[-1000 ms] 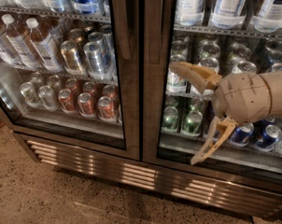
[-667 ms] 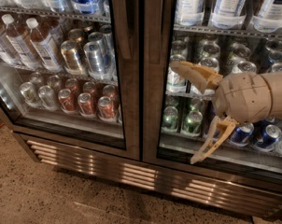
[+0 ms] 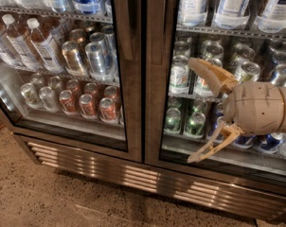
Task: Open right fridge door
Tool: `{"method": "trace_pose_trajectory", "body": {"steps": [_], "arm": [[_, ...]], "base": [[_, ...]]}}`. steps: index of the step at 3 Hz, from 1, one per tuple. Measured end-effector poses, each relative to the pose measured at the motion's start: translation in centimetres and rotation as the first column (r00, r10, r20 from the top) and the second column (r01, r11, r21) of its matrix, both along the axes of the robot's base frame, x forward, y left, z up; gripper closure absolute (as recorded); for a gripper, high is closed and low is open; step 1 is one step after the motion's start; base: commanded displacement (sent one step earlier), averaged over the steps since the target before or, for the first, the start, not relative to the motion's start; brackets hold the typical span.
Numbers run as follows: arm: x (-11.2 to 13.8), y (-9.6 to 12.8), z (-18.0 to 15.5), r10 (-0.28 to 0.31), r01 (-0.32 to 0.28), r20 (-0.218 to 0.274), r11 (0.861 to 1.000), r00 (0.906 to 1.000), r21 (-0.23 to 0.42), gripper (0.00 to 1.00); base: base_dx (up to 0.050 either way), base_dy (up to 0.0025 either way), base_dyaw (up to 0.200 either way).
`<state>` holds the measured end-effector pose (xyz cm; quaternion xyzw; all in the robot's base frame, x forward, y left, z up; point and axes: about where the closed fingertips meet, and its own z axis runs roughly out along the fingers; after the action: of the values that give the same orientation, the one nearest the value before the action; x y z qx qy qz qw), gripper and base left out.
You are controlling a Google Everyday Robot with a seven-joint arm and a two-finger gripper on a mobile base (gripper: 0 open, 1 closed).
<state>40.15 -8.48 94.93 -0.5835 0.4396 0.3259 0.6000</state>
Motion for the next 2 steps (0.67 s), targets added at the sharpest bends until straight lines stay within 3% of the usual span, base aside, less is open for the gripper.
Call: {"method": "trace_pose_trajectory", "body": {"steps": [2], "arm": [[0.02, 0.19, 0.03, 0.002, -0.002, -0.015, 1.0, 0.9999, 0.0, 0.0]], "base": [[0.0, 0.0, 0.0]]}}
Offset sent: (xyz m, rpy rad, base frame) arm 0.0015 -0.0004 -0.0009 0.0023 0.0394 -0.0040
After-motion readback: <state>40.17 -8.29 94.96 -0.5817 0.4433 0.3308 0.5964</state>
